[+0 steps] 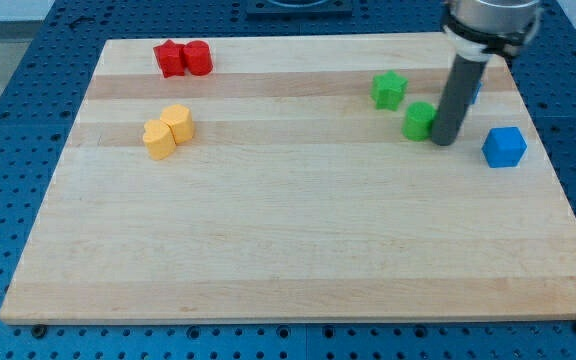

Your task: Point at the blue cube

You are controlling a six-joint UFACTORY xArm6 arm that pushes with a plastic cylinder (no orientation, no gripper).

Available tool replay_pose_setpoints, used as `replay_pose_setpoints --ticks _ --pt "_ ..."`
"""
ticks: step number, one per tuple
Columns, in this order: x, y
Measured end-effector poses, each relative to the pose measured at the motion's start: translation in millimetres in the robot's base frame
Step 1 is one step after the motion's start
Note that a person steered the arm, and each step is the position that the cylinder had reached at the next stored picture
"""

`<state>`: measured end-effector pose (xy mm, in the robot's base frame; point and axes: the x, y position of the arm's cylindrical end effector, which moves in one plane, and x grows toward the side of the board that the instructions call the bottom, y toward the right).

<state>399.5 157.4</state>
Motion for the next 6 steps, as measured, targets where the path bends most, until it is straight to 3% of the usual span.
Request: replay_pose_setpoints --ticks 1,3,5,6 --pt "-14.4 -34.2" --pt "-32.4 -40.6" --pt "52.0 -26.4" --pt "66.9 18.2"
